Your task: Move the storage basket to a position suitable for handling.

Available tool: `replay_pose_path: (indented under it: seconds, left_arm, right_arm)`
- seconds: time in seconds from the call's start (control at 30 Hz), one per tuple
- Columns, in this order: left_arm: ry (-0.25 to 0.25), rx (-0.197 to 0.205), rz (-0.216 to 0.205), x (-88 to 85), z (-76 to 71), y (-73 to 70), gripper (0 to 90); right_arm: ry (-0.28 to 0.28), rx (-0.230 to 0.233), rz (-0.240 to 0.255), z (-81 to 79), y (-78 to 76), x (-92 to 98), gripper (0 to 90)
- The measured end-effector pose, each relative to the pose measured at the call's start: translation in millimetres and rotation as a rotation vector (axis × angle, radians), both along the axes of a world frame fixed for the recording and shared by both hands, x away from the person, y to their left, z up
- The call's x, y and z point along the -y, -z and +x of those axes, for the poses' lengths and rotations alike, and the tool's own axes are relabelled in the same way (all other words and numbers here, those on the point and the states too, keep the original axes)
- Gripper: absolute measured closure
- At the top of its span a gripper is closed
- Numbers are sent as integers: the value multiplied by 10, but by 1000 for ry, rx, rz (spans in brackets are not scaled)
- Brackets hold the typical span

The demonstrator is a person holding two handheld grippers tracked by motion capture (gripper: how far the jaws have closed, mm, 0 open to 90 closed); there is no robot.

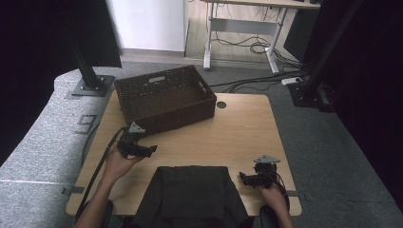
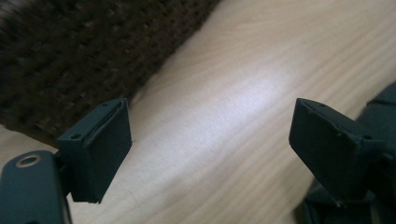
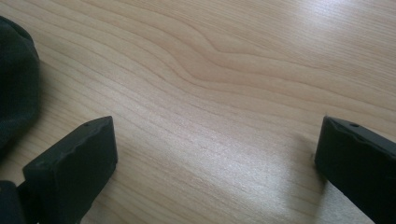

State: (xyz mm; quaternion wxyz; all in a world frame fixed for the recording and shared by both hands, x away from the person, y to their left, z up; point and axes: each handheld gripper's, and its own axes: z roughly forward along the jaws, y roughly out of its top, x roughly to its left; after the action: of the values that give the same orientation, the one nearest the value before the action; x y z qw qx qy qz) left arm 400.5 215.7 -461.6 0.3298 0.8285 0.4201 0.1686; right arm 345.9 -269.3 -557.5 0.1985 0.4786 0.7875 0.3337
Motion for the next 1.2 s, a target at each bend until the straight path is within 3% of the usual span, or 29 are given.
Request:
replay_pose_path:
  seconds: [0.77, 1.03, 1.2]
  left_arm:
    - [-134, 42, 36, -279, 494, -438, 193]
    - [-220, 45, 61, -439, 729, -500, 231]
    - [-277, 33, 78, -555, 850, -448, 269]
  right_arm:
    - [-5, 3, 2, -5, 2, -10, 0]
    - [-7, 3, 3, -5, 2, -10, 0]
    - [-7, 3, 3, -5, 2, -10, 0]
